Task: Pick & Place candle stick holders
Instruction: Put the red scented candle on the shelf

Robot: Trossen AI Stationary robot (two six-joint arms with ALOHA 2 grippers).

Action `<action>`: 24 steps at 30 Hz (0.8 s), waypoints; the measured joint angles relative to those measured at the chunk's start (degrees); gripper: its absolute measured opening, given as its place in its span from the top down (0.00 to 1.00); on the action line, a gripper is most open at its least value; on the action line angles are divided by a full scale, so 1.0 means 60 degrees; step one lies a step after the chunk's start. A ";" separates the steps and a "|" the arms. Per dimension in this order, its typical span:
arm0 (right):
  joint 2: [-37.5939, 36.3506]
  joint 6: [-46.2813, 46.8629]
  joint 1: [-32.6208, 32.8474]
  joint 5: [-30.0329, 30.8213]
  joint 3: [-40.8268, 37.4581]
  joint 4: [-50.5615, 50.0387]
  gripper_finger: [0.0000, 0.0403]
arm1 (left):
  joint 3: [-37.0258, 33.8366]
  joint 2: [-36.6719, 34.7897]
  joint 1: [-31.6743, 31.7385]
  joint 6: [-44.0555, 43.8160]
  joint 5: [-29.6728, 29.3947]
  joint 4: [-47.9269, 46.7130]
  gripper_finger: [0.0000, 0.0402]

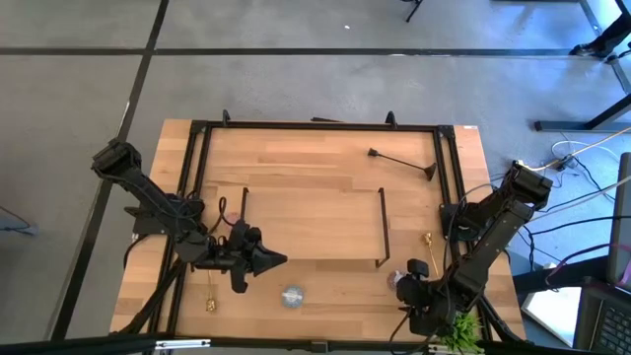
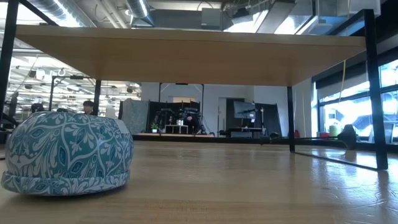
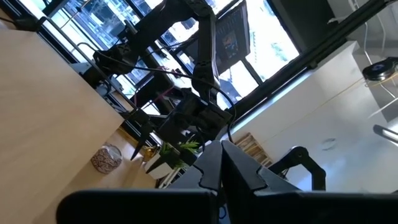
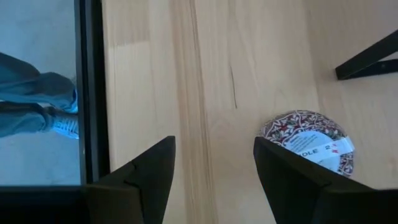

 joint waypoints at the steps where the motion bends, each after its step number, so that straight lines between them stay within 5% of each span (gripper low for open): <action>1: 0.0000 -0.0061 0.0000 -0.0005 0.0000 -0.0004 0.44 | 0.0000 0.0000 0.0000 -0.0016 -0.0002 0.0000 1.00; 13: 0.0000 -0.0073 -0.0210 0.0422 0.0000 -0.1548 0.14 | 0.0000 0.0000 -0.0031 -0.0088 -0.0022 0.0000 0.99; 24: 0.0019 0.0070 -0.0646 0.0429 -0.0008 -0.1870 0.10 | 0.0000 0.0000 -0.0202 -0.0195 -0.0266 0.0000 0.99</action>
